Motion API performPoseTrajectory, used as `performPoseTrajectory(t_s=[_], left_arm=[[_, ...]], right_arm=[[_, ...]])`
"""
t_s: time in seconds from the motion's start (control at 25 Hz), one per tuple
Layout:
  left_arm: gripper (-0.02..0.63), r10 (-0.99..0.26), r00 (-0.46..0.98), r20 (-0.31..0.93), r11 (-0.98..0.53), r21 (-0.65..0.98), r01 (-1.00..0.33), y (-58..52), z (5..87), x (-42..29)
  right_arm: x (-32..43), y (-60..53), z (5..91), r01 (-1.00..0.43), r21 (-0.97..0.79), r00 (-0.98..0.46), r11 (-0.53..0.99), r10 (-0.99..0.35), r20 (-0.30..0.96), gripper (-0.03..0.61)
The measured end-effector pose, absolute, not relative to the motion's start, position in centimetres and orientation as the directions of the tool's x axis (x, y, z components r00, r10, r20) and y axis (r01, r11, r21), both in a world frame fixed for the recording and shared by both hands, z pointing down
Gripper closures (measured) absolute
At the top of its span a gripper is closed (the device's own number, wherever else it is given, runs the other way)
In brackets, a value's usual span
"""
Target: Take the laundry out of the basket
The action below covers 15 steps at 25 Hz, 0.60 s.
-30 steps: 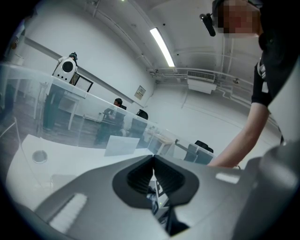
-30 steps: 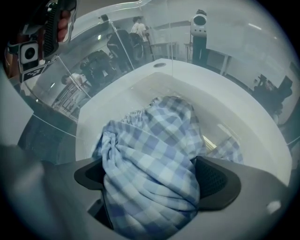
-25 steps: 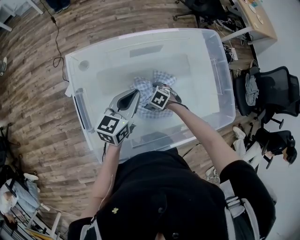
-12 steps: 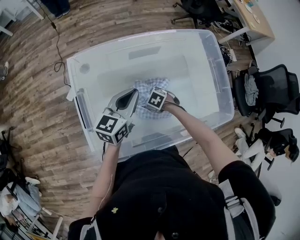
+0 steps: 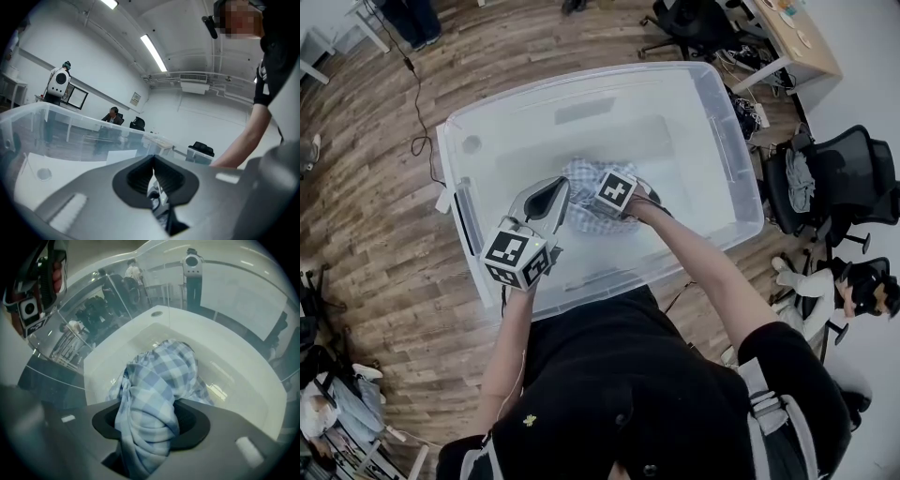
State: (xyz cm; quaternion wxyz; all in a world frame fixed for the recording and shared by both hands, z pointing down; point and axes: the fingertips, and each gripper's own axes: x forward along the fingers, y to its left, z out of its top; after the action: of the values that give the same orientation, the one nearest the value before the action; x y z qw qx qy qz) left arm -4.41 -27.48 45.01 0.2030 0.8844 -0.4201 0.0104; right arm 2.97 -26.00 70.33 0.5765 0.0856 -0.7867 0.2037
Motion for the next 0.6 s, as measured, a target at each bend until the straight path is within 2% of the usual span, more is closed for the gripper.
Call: performPoseTrajectory(t_s=[0.6], left_arm=[[0.607,-0.716,0.681,0.155,-0.620,0.308,-0.722,-25.7,42.7,-3.5]], right_arm=[[2.5,-28.5,62.5,-0.469,-0.146,-0.467,0.871,-0.104,0.878,0.342]])
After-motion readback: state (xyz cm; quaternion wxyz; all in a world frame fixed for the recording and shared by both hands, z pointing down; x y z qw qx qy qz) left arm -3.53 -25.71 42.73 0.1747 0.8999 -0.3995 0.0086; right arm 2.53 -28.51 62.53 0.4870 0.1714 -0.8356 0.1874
